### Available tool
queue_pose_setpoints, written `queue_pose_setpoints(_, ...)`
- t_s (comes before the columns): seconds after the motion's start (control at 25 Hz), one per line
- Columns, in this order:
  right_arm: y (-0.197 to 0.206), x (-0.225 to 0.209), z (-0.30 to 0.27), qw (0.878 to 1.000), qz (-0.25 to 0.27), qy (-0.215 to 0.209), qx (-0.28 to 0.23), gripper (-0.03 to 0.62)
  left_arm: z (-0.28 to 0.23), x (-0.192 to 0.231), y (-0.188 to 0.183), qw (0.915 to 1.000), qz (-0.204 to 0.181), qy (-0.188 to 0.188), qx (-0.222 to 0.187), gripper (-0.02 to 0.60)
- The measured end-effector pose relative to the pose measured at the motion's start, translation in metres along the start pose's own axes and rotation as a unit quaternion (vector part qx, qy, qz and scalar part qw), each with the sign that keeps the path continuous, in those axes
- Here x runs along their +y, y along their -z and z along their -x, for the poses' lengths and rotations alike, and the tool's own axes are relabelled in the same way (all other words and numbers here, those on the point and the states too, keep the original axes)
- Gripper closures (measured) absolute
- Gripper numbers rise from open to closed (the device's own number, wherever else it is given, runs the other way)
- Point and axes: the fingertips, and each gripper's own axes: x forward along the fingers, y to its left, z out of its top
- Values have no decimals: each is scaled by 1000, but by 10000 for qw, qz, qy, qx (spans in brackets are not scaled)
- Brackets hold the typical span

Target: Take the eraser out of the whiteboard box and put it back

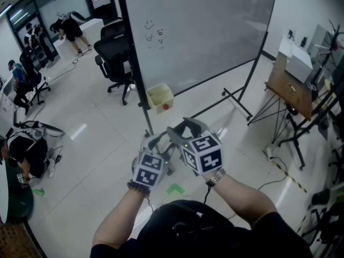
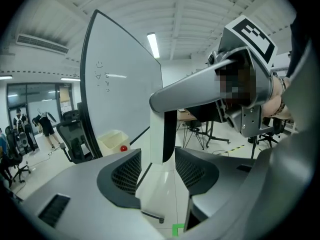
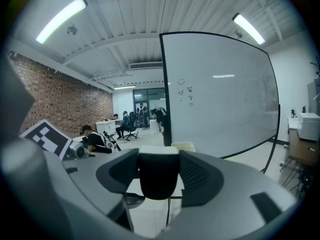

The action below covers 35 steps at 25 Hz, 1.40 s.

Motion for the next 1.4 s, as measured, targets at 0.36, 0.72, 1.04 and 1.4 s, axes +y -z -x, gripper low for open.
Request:
queue_pose_setpoints(0.36, 0, 6, 9, 9999, -5, -126, -8, 313, -8, -12, 1, 9998, -126, 138, 55, 373)
queue_pose_setpoints(0.72, 1, 4, 9, 9997, 0, -237, -9, 313, -15, -15, 1, 9997, -172, 138, 111, 405)
queue_pose_setpoints(1.04, 4, -2, 5, 9994, 34, -352, 23, 310, -21, -10, 1, 9999, -62, -53, 126, 428)
queue_pose_setpoints(1.4, -1, -10, 3, 9984, 138, -531, -131, 272, -31, 1, 0, 9991, 94, -361, 205, 433)
